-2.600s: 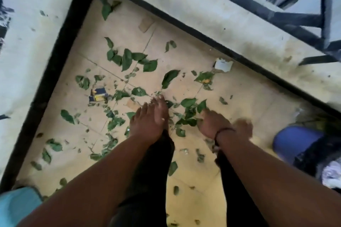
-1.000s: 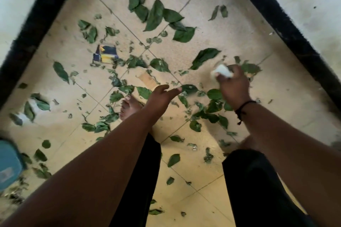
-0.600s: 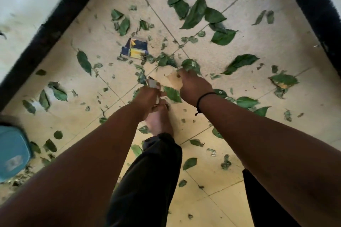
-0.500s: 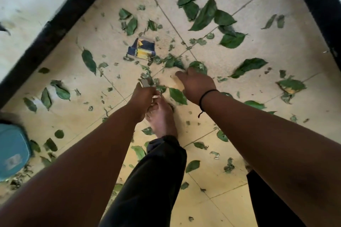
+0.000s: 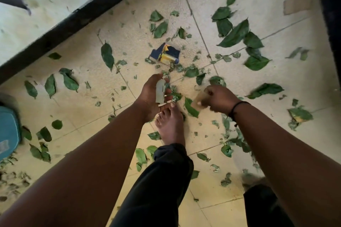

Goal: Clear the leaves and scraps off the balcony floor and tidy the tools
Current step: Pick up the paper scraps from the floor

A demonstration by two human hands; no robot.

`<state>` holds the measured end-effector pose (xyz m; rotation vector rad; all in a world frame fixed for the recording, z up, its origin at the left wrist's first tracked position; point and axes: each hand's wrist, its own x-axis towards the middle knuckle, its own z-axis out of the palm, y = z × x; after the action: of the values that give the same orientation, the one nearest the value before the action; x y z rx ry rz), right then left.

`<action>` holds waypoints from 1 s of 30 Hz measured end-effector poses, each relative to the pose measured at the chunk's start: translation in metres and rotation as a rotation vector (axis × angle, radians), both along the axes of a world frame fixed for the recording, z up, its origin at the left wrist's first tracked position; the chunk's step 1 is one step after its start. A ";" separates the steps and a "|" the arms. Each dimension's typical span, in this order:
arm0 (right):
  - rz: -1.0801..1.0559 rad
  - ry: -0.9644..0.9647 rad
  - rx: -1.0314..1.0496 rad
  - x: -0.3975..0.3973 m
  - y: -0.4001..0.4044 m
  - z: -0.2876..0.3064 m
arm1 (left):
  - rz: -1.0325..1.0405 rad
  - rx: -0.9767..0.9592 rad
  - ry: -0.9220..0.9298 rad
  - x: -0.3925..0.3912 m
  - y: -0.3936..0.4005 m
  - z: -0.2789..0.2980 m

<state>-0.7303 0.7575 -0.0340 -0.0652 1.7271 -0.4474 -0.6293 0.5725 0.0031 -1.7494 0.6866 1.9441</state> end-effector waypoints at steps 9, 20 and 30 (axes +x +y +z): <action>0.412 0.348 -0.108 0.015 -0.093 0.031 | -0.180 0.240 -0.037 0.006 -0.008 -0.002; 0.657 0.592 -0.014 -0.035 -0.156 -0.038 | 0.187 0.056 -0.068 0.024 -0.057 -0.009; -0.296 0.169 -0.125 -0.052 -0.107 0.010 | 0.486 0.059 -0.044 0.023 -0.030 0.009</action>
<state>-0.7820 0.6505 -0.0236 0.0655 1.8815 -0.7871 -0.6062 0.5421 0.0121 -2.0551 0.1902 2.1916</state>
